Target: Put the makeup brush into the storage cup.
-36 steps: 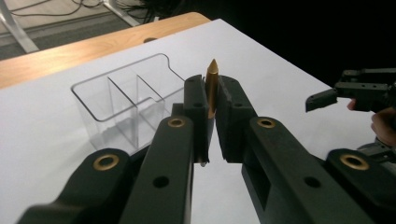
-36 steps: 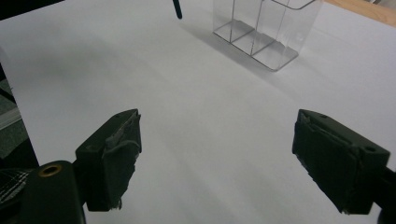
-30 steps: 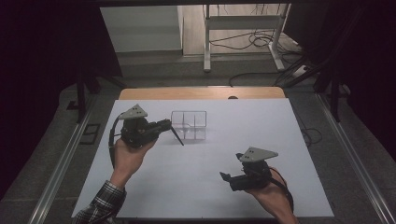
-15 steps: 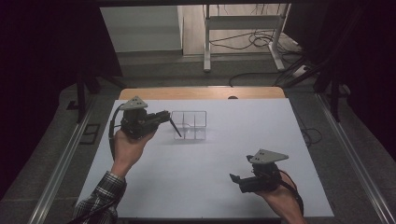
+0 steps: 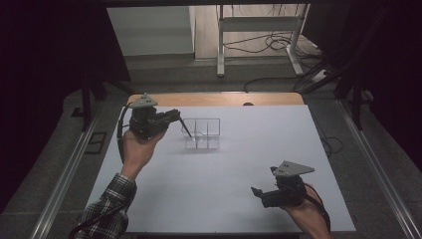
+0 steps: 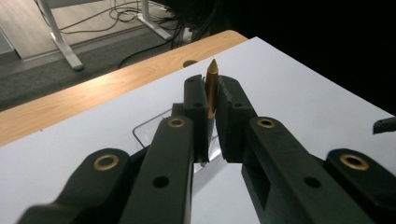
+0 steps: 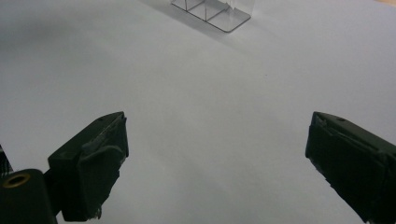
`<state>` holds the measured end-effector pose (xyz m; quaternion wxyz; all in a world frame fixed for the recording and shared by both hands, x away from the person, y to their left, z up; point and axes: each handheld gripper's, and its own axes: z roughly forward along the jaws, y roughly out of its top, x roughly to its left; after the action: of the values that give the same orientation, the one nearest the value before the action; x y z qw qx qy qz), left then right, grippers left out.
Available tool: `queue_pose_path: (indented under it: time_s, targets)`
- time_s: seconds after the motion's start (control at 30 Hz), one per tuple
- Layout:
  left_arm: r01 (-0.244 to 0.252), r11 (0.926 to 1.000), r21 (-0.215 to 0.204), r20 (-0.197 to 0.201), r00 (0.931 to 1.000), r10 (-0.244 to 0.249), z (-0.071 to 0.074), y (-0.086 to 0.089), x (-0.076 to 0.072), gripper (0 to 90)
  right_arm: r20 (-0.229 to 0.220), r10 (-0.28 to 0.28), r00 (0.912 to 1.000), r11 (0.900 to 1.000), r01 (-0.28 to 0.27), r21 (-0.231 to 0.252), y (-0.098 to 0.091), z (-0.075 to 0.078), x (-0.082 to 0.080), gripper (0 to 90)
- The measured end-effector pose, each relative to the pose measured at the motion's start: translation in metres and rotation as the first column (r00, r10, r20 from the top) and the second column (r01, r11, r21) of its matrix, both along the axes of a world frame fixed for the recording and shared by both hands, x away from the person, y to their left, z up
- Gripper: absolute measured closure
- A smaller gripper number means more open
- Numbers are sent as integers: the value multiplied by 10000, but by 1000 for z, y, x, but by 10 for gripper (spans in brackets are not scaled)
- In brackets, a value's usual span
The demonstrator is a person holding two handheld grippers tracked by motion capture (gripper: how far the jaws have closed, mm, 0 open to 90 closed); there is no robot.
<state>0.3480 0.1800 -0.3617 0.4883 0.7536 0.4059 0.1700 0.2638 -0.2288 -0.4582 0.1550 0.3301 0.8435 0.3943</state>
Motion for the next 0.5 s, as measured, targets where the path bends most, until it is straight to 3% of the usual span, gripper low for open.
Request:
queue_pose_path:
  time_s: [0.5]
  targets:
    - [-366,9990,237,121,9993,363,1,-2,16,841,-135,-204,9997,9997,206,158,-11,-2,-1,45]
